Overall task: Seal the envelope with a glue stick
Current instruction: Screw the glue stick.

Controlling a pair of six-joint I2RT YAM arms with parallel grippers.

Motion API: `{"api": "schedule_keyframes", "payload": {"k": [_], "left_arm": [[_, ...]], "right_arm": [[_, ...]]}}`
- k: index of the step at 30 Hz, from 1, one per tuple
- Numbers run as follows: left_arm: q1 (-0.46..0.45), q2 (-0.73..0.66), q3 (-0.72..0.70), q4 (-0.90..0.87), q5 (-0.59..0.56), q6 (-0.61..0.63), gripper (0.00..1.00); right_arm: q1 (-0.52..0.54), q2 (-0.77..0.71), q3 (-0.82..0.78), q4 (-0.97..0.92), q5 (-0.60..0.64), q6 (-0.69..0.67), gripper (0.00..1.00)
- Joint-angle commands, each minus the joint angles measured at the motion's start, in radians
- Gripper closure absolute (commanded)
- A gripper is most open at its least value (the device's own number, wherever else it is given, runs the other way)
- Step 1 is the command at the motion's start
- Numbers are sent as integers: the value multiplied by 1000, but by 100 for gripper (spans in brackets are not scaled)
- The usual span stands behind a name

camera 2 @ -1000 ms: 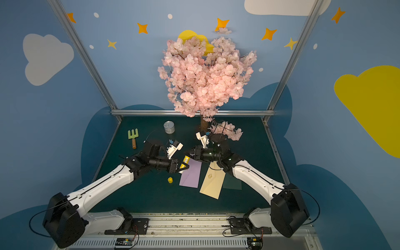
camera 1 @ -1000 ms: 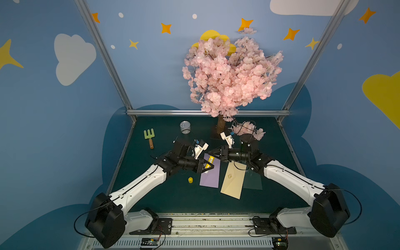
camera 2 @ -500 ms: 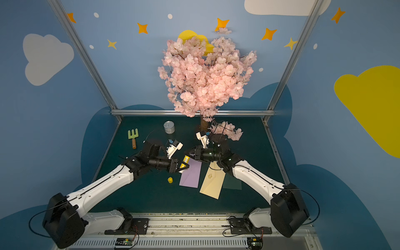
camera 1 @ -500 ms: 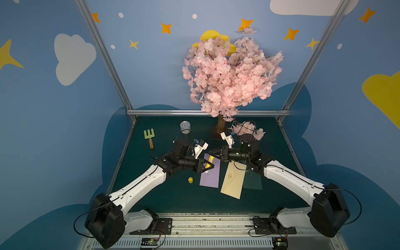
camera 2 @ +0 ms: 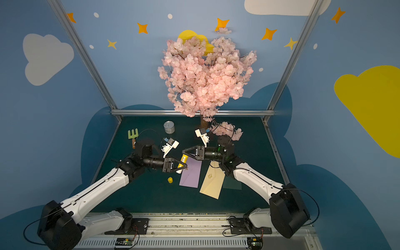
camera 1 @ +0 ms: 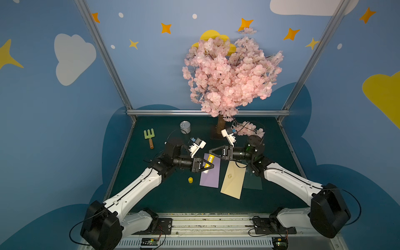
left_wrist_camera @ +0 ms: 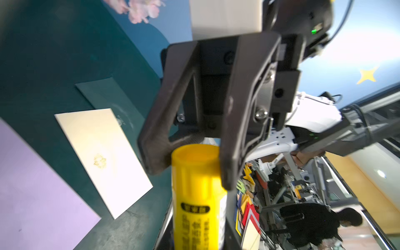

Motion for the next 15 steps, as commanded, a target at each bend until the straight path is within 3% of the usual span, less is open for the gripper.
{"api": "schedule_keyframes", "payload": {"k": [1,6,10,13,15], "left_arm": [[9,-4,-13,160,114,-105,97],[10,-14,-19,240,195,-166,97],[12,-37,-7,107,150,-73,97],[13,-54,7,-18,55,13,97],[12,-62,1,-34,10,32,97]], "right_arm": [[18,-14,-19,306,-174,90,90],[15,17,-31,471,-209,181,89],[5,9,-30,402,-177,158,53],[12,-31,-15,177,-139,35,40],[22,-54,5,1,-107,-60,37]]}}
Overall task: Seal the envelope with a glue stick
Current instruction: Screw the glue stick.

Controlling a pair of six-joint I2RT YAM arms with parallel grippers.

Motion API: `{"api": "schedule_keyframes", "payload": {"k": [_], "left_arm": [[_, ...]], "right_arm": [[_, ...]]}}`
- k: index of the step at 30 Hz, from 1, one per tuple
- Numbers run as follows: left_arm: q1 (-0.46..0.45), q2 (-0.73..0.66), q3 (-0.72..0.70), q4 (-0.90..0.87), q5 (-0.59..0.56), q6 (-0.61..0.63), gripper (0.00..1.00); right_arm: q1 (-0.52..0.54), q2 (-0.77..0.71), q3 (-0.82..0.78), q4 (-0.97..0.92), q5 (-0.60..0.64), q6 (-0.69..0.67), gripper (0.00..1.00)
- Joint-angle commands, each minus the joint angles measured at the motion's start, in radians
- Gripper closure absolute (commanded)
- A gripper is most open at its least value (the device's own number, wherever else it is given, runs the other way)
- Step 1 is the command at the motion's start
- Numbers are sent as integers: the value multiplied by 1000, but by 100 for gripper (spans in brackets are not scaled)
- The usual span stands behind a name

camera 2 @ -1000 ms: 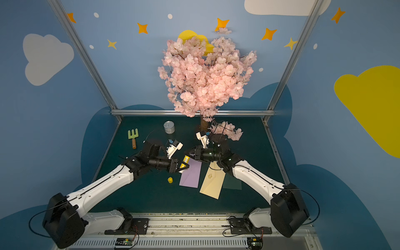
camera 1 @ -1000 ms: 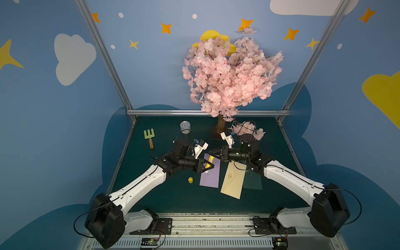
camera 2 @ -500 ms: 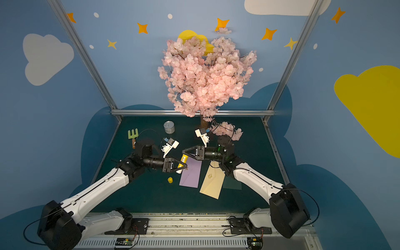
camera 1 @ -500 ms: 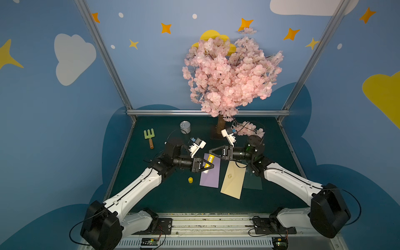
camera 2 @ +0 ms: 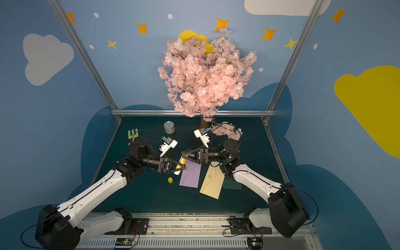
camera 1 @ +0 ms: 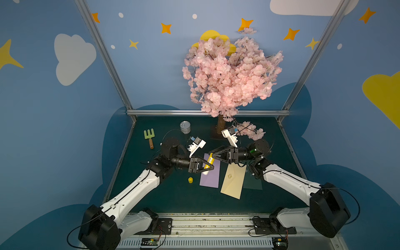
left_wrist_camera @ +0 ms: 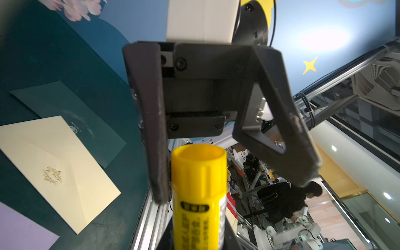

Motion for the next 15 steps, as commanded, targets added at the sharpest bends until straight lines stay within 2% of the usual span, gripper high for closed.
{"api": "schedule_keyframes", "payload": {"k": [1,4,9,15], "left_arm": [[6,-26,6,-77,-96,79,97],[6,-28,-8,-27,-101,65,97],[4,-17,-10,6,-76,53,97],[2,-10,-21,-11,-86,64,97]], "right_arm": [[15,-50,34,-265,34,-155,36],[17,-33,18,-274,61,-141,37],[21,28,0,-85,74,-32,43],[33,95,19,84,69,71,62]]}}
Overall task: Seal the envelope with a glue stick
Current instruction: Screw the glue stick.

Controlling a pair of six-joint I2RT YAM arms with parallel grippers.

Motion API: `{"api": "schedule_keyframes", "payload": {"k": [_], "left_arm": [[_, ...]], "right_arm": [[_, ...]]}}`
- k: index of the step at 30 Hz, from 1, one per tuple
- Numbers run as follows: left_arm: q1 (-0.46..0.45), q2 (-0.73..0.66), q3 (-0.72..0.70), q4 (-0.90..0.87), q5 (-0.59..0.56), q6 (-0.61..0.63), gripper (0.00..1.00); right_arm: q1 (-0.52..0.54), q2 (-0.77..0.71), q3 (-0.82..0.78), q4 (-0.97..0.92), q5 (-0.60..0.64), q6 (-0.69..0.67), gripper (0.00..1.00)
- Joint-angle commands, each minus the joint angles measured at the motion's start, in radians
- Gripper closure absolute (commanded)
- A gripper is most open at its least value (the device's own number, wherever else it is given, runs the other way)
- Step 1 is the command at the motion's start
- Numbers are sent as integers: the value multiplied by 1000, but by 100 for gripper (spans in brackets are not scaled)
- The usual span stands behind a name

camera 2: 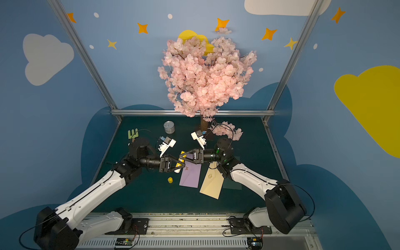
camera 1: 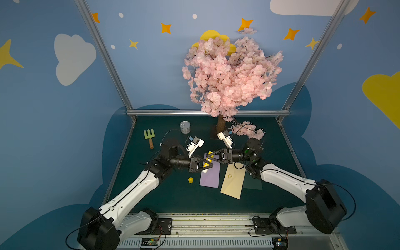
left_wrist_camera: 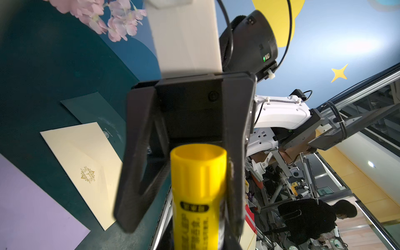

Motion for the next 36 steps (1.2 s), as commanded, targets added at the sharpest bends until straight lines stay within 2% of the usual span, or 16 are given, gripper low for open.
{"api": "schedule_keyframes", "payload": {"k": [1,7,9,12,13,16,22,26,31,36], "left_arm": [[-2,1,-14,10,2,27,97],[-2,14,-17,-14,-38,34,97],[-1,21,-10,-36,-55,43,80],[5,17,-5,-85,-89,62,40],[7,4,-6,-112,-116,73,31],[28,-47,-9,-218,-231,100,15],[120,-181,-72,-409,-466,-3,11],[178,-287,-140,-486,-556,-90,10],[250,-371,-190,-612,-698,-162,8],[326,-435,-265,-636,-716,-222,7]], "right_arm": [[10,28,19,135,8,67,66],[13,18,13,113,14,45,95],[10,-1,7,52,38,4,100],[2,-52,7,-123,108,-108,100],[-1,-72,11,-234,142,-161,100],[-1,-126,28,-460,257,-310,100],[17,-168,49,-677,525,-454,100],[73,-125,86,-751,664,-556,100],[193,-45,63,-640,779,-694,100],[320,48,17,-450,772,-851,100]]}}
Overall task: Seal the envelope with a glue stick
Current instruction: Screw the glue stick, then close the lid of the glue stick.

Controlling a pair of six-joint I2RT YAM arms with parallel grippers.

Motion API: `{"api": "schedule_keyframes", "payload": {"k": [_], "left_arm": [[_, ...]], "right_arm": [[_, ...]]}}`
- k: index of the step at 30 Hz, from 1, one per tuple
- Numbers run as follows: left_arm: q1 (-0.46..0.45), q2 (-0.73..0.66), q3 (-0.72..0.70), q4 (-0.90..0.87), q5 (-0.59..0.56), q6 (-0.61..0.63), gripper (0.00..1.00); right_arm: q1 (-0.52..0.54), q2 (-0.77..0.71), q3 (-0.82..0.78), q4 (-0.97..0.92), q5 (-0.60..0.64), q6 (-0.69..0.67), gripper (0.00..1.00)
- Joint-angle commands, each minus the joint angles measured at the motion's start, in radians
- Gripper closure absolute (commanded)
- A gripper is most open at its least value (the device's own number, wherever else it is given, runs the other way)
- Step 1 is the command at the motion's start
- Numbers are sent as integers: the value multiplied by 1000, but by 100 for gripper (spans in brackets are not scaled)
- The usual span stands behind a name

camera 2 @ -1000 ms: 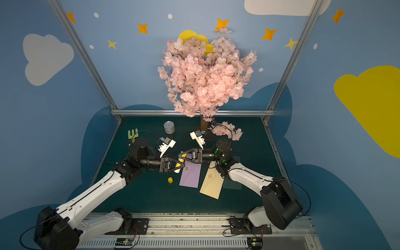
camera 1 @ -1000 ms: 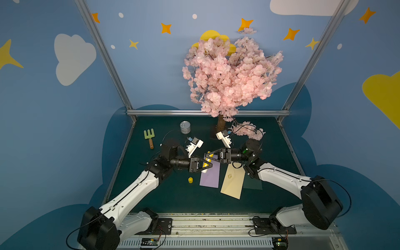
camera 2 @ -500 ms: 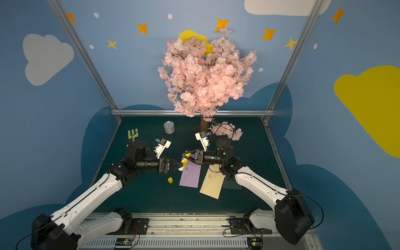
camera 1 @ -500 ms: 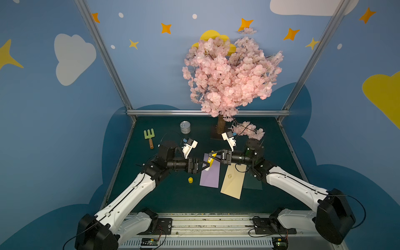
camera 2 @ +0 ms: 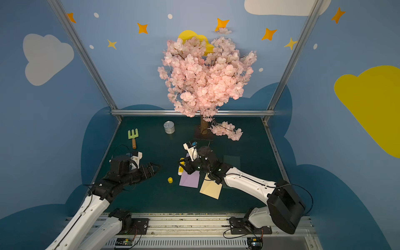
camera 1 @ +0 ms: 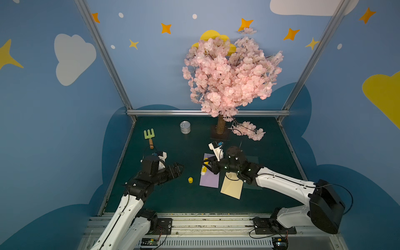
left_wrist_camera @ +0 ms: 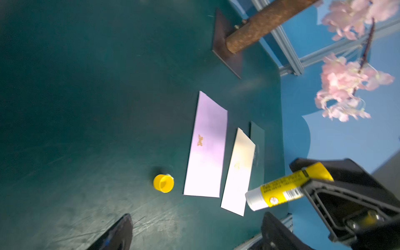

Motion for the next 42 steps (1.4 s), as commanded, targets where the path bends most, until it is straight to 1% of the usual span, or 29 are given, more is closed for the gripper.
{"api": "schedule_keyframes", "payload": {"k": [1,3,11,14,20,42], "left_arm": [[44,-33,-40,-55,-48,-57,7],[70,-40,-56,-54,-32,-58,7],[141,-20,-92,-12,42,-23,7],[155,-9,-100,4,68,-13,7],[163,-1,-106,23,91,-10,7],[166,10,-112,38,122,-8,7]], "right_arm": [[63,63,-13,146,19,-150,100],[73,111,8,153,0,-146,100],[92,273,82,190,28,-154,100],[90,313,104,210,28,-143,100],[89,361,159,188,21,-134,100],[60,452,150,228,8,-92,100]]}}
